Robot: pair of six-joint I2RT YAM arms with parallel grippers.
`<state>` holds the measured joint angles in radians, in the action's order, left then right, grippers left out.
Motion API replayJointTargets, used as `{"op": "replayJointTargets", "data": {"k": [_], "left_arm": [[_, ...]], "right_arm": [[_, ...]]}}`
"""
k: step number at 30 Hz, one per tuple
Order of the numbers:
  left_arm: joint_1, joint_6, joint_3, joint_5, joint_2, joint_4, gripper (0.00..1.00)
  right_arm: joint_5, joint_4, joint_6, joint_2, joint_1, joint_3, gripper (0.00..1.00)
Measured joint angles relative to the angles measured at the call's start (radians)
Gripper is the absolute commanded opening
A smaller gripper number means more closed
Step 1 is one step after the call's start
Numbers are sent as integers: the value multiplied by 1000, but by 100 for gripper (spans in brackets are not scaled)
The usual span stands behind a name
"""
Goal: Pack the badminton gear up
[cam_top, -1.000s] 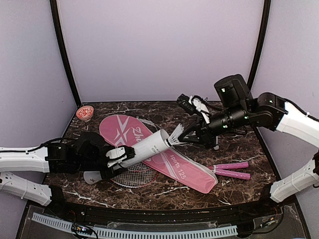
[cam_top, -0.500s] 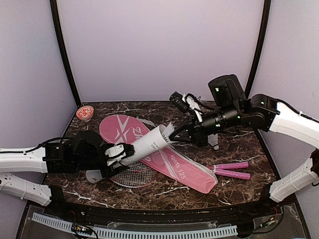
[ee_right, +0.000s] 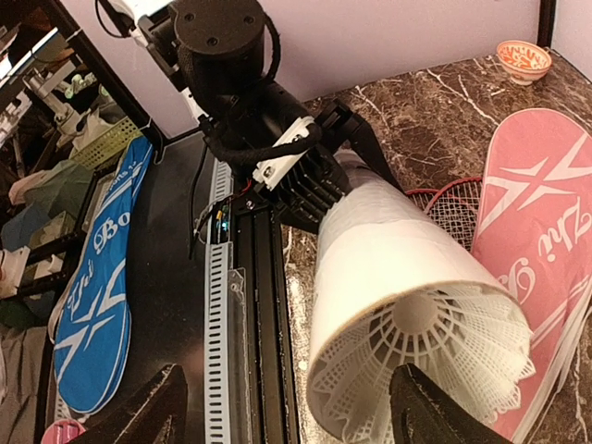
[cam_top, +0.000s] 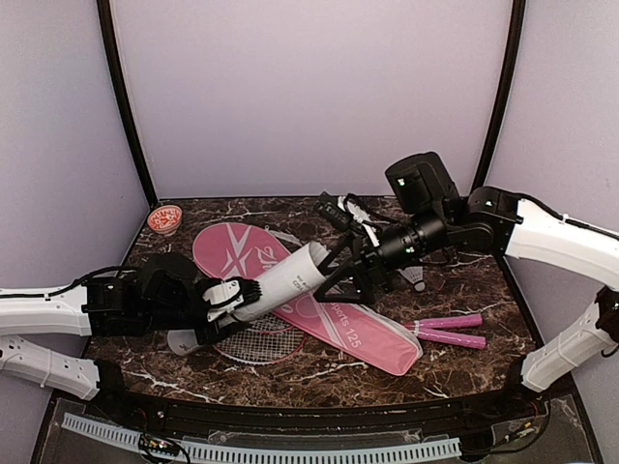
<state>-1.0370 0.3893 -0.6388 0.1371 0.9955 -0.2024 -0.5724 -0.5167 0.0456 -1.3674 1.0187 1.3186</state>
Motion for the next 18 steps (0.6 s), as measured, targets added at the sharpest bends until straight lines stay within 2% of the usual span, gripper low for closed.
{"op": "replayJointTargets", "data": {"k": [11, 18], "left_arm": [[0, 17, 0, -2, 13, -32, 39], [0, 19, 0, 1, 13, -47, 39]], "right_arm": [[19, -6, -37, -91, 46, 25, 84], [-24, 35, -25, -126, 48, 25, 90]]}}
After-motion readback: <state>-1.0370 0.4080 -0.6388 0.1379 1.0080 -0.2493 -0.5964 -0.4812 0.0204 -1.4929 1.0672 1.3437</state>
